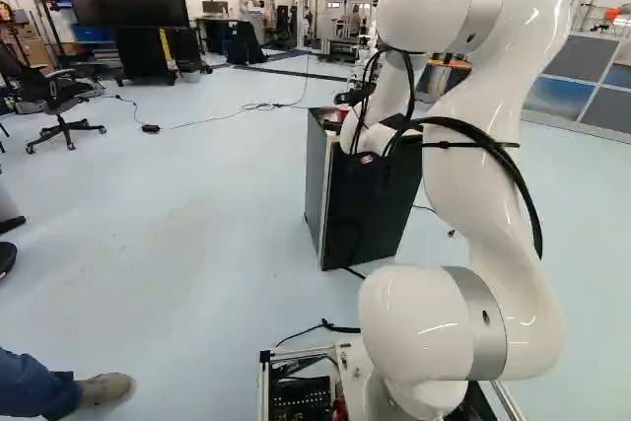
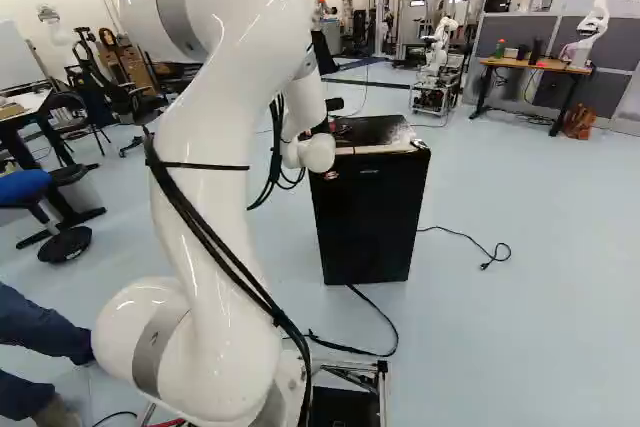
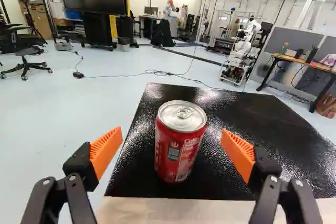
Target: Grab a drink from the fridge
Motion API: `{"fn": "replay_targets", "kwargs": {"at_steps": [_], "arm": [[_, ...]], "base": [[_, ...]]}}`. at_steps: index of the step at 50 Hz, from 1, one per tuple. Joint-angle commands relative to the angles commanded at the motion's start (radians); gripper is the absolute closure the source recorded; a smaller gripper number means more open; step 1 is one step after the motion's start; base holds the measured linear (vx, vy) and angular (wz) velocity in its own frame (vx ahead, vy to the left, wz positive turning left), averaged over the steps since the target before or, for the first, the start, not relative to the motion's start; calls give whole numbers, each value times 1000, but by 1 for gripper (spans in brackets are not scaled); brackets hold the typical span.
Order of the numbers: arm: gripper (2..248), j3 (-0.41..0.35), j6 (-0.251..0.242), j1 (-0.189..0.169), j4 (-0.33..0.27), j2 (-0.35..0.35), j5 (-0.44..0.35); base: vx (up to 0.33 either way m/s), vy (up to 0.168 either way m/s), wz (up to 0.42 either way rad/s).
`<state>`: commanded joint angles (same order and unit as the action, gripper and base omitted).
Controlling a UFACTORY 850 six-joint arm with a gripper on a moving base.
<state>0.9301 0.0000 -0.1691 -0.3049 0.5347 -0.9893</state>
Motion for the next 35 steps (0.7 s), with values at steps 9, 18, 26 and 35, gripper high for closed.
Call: {"fn": "replay_targets", "kwargs": {"at_steps": [9,18,26,35], "arm": [[3,-7,0,-1,0,-6,0],[51,-8,0,-1,0,-6,0],[89,-8,0,-1,0,-6,0],[154,-9,0,-1,0,-10,0]], "base": [[0,0,0],[0,0,0],[0,0,0],[0,0,0]]}}
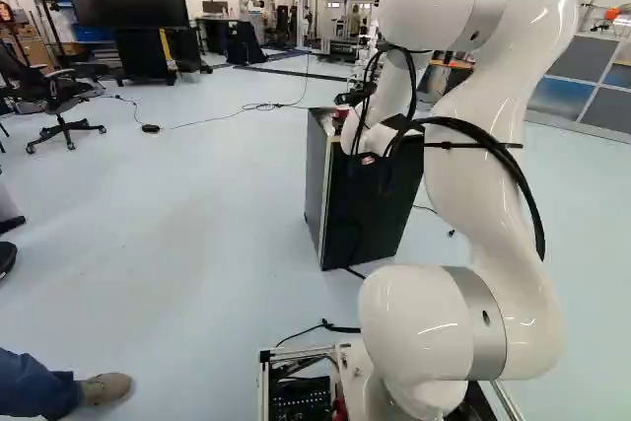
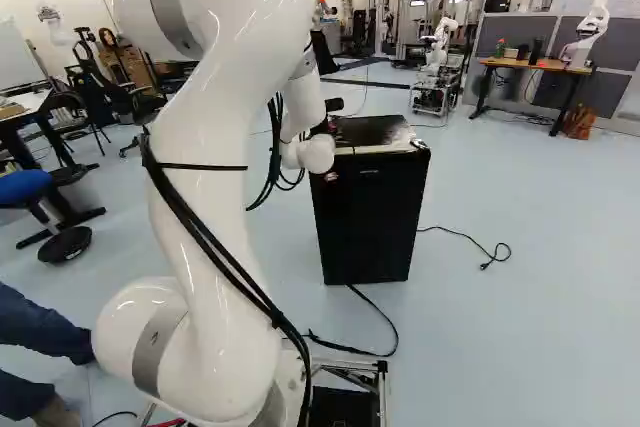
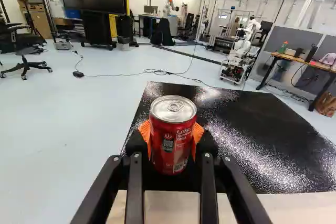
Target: Grab a drink from the fridge
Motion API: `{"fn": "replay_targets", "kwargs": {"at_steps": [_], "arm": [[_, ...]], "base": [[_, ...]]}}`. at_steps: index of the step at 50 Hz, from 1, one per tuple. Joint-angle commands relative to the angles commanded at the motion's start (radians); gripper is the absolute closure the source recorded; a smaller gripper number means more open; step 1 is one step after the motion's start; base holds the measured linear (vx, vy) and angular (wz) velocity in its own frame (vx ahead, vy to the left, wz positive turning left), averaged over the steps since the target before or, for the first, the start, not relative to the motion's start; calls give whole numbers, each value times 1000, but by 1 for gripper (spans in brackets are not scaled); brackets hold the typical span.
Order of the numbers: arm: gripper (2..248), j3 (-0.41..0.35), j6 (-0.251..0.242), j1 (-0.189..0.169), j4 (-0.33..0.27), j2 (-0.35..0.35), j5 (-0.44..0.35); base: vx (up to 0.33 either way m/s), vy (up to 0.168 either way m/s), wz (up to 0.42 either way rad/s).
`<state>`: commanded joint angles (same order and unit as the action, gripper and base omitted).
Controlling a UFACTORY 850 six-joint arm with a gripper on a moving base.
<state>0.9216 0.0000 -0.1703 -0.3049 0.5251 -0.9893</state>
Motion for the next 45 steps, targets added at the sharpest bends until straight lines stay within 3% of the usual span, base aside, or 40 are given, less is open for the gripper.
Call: {"fn": "replay_targets", "kwargs": {"at_steps": [45], "arm": [[155,-4,0,0,0,-88,0]], "base": [[0,0,0]]}}
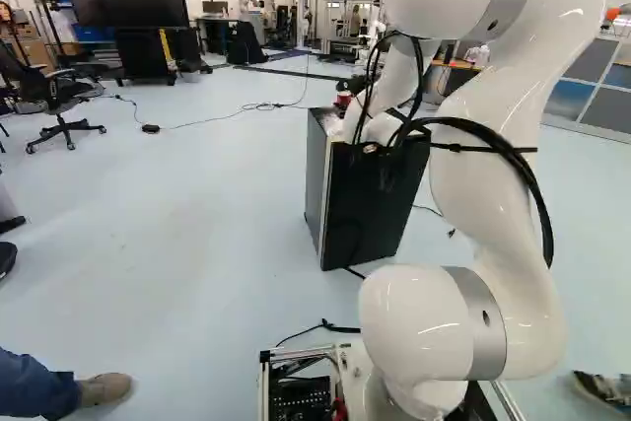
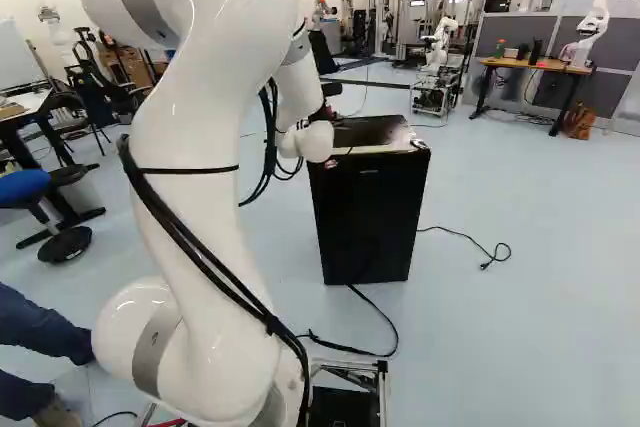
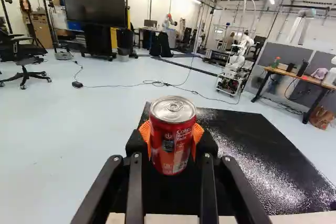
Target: Grab a drink from the fridge
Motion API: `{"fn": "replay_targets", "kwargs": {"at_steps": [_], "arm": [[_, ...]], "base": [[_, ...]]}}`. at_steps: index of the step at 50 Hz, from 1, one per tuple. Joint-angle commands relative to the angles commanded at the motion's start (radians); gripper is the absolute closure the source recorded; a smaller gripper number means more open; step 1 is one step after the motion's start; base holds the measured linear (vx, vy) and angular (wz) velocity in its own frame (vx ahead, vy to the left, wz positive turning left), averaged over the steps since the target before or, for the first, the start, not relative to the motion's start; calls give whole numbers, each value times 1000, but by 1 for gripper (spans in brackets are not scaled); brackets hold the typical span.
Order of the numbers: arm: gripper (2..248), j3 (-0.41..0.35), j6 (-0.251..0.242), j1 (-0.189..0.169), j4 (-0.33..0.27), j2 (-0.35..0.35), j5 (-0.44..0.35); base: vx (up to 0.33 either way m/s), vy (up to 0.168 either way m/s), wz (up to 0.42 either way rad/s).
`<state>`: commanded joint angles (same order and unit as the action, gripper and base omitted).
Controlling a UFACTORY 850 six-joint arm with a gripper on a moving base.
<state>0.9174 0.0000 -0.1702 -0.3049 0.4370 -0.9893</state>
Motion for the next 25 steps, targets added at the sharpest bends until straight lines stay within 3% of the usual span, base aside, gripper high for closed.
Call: {"fn": "replay_targets", "kwargs": {"at_steps": [25], "arm": [[155,-1,0,0,1,-16,0]], "base": [[0,0,0]]}}
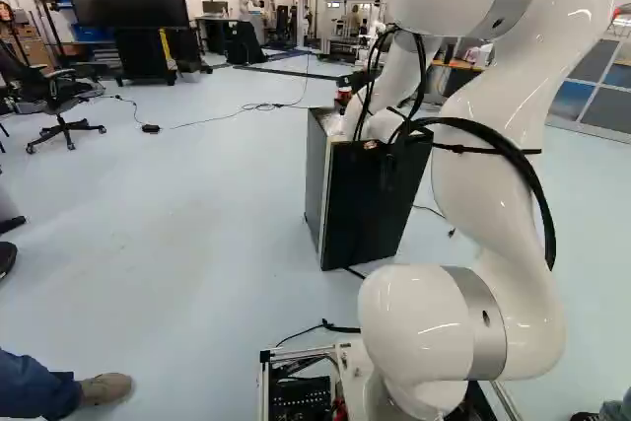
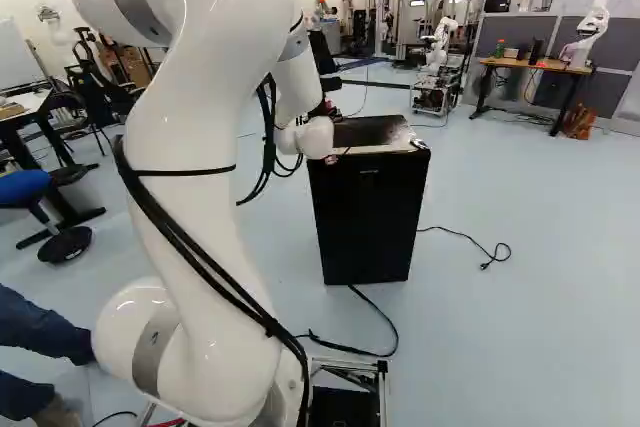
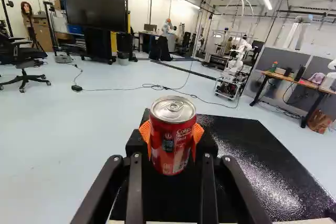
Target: Grab a drink from the fridge
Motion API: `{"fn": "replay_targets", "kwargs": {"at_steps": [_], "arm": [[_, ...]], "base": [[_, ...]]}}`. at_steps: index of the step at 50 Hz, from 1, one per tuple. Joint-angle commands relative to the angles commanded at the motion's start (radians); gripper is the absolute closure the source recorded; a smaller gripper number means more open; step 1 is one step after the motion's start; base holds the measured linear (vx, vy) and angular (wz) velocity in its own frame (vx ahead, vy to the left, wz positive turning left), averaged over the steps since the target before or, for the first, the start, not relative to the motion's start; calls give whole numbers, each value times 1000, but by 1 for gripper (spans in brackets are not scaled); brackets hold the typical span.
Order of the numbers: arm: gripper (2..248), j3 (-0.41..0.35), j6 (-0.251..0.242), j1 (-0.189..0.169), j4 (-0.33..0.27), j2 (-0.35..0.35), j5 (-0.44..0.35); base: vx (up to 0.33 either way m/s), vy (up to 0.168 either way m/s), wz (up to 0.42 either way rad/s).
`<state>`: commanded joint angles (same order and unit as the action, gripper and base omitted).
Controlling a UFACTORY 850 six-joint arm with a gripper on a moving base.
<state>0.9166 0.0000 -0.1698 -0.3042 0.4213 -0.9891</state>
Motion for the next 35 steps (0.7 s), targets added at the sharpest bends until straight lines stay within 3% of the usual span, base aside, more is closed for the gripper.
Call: {"fn": "replay_targets", "kwargs": {"at_steps": [35], "arm": [[155,-90,0,18,33,-76,13]], "base": [[0,0,0]]}}
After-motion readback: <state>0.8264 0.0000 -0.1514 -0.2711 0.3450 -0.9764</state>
